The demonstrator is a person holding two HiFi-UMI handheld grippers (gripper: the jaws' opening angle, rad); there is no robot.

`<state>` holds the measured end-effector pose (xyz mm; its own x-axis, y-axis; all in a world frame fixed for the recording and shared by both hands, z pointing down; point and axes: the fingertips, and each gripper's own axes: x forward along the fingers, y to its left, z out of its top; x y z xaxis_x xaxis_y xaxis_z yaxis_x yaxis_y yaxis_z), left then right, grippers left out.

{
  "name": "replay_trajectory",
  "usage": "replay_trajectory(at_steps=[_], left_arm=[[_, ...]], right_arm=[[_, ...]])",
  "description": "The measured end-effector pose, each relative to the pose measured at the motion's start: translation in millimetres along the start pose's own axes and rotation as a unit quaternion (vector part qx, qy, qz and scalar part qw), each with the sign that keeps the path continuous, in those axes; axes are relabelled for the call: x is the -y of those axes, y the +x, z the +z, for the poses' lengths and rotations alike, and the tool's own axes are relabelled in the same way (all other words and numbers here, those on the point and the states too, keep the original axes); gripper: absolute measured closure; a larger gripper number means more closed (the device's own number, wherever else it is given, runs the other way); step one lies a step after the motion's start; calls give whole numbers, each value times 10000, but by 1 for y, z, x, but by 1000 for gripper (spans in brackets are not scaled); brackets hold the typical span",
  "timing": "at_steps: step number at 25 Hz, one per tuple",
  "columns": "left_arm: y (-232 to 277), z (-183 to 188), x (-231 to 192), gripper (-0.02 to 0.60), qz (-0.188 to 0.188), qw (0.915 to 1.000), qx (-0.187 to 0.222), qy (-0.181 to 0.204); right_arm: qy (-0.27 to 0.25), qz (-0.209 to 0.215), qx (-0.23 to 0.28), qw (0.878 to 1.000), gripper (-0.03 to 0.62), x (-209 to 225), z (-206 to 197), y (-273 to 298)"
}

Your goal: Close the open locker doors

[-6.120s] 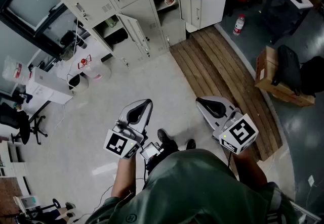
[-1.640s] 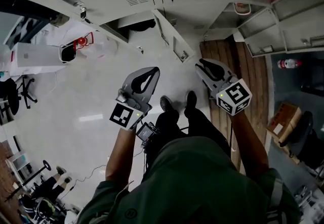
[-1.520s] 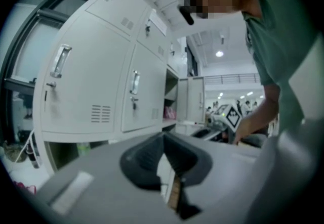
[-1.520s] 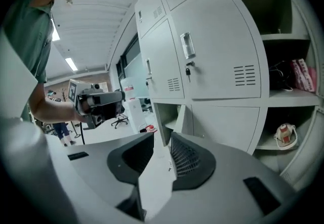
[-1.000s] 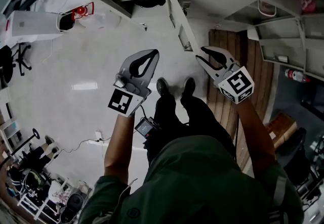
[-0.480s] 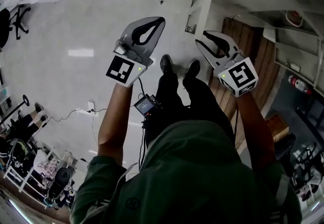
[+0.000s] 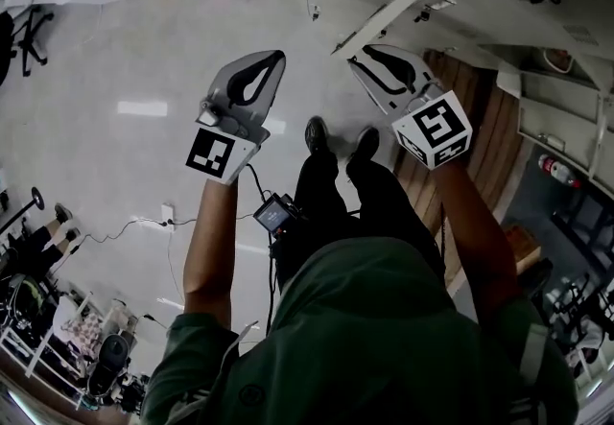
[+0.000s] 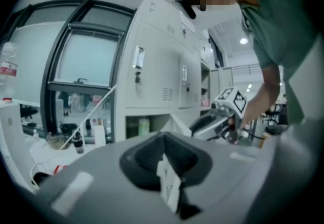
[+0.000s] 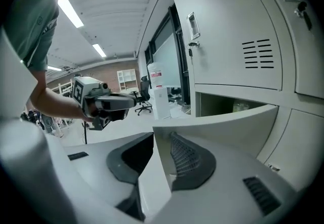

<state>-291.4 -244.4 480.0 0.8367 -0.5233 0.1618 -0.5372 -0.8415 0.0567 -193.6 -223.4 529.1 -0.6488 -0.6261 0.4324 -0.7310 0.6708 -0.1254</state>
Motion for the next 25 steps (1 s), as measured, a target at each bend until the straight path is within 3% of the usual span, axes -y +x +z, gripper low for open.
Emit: replay_trajectory(at_steps=[15, 25], left_arm=[[-58, -5, -49, 580, 255, 9994, 55, -216], [-80, 2, -59, 580, 315, 9995, -60, -38]], right_arm=[[21, -745, 49, 9972, 494, 51, 45, 88], [41, -1212, -39, 9926, 494, 94, 58, 123]])
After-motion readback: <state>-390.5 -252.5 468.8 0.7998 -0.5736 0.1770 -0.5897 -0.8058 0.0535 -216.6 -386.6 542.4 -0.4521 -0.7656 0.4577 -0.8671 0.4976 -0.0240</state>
